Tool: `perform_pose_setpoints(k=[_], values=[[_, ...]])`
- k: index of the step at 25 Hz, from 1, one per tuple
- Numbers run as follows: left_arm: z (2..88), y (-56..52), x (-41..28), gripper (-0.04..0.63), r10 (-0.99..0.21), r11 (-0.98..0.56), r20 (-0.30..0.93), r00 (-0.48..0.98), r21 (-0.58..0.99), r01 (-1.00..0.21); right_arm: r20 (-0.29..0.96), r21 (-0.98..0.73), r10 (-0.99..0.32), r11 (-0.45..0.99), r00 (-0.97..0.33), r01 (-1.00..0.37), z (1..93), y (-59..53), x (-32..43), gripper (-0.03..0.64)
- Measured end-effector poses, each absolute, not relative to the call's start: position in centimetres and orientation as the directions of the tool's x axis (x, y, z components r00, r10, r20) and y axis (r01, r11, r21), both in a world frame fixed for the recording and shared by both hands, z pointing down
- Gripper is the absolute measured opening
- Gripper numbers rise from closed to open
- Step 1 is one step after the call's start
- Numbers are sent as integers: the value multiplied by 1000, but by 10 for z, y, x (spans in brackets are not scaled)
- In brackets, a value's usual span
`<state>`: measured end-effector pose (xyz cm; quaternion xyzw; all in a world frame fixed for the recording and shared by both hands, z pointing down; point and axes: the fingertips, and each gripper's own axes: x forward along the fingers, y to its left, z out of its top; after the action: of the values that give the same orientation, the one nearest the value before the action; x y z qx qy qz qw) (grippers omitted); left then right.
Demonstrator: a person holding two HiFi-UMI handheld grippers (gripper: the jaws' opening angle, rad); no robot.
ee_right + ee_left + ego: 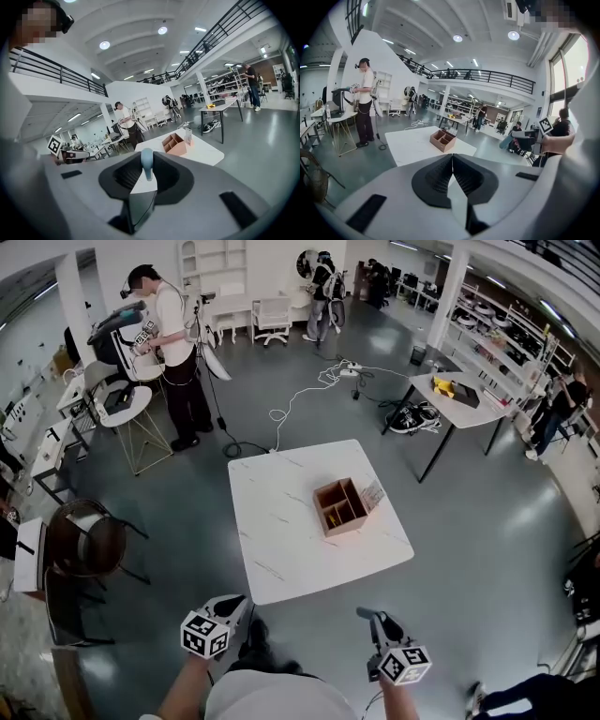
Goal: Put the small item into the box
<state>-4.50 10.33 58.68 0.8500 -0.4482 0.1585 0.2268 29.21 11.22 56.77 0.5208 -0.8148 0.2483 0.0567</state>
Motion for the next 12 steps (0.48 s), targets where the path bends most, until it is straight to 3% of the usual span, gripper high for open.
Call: perform_pose_setpoints(k=[12], values=[[598, 15, -81, 14, -631, -552, 482, 608, 272, -788, 383, -333, -840, 264, -386, -905, 568, 44, 253, 81]])
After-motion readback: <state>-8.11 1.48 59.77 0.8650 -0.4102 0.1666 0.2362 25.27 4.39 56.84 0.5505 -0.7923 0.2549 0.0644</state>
